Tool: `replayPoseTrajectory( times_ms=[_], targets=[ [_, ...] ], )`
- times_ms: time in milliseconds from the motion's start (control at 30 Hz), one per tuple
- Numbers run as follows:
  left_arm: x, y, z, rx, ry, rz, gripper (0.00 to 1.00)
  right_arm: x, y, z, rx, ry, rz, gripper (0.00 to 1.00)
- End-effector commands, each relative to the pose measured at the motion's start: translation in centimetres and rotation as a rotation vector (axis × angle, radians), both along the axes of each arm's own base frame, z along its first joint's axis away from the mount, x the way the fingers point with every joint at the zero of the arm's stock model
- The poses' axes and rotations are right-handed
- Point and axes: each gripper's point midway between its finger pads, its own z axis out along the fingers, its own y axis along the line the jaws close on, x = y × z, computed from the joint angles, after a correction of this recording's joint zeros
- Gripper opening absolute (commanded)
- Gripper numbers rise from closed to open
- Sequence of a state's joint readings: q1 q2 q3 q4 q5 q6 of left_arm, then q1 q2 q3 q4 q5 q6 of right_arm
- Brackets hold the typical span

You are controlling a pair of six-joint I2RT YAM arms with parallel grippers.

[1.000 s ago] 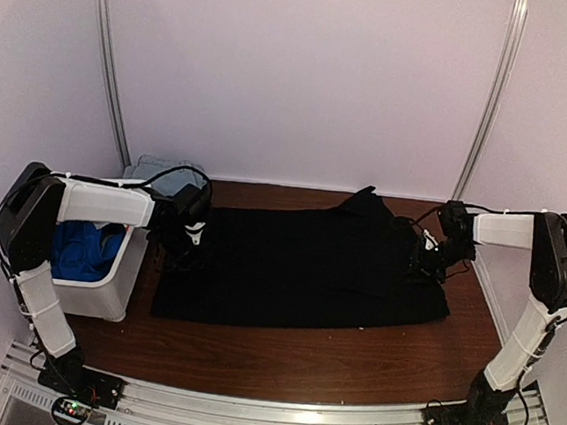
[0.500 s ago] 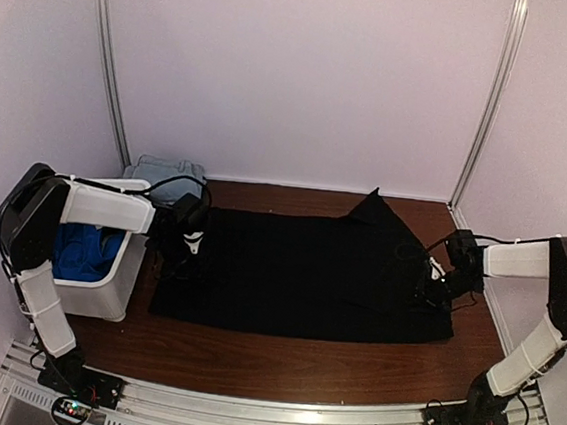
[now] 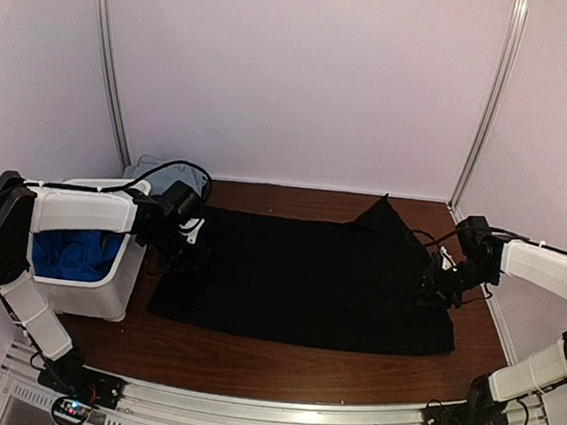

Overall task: Fold and stack the mixed laundry pile
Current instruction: Move the 1/3-folded T-shirt to the center of the board, then adjust the 1/3-folded T-shirt at the center of the board.

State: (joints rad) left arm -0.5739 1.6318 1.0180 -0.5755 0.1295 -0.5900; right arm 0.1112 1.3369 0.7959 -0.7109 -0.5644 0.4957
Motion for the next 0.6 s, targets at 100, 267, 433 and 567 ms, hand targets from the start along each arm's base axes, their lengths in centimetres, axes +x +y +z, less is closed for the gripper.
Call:
replayPoseTrajectory(
  times_ms=[100, 267, 433, 567],
  targets=[
    [2.6, -3.5, 4.3, -0.096, -0.144, -0.055, 0.54, 1.1, 3.3, 2.4, 0.115, -0.002, 0.128, 0.29],
    [2.1, -3.2, 3.7, -0.098, -0.121, -0.032, 0.54, -1.5, 5.3, 2.9, 0.119, 0.021, 0.219, 0.31],
    [1.6, -2.7, 3.4, -0.091, -0.112, -0.026, 0.54, -3.2, 5.1, 0.5, 0.068, 0.082, 0.223, 0.32],
    [1.5, -2.6, 3.4, -0.088, -0.111, -0.025, 0.54, -3.5, 5.2, -0.9, 0.056, 0.094, 0.226, 0.35]
  ],
)
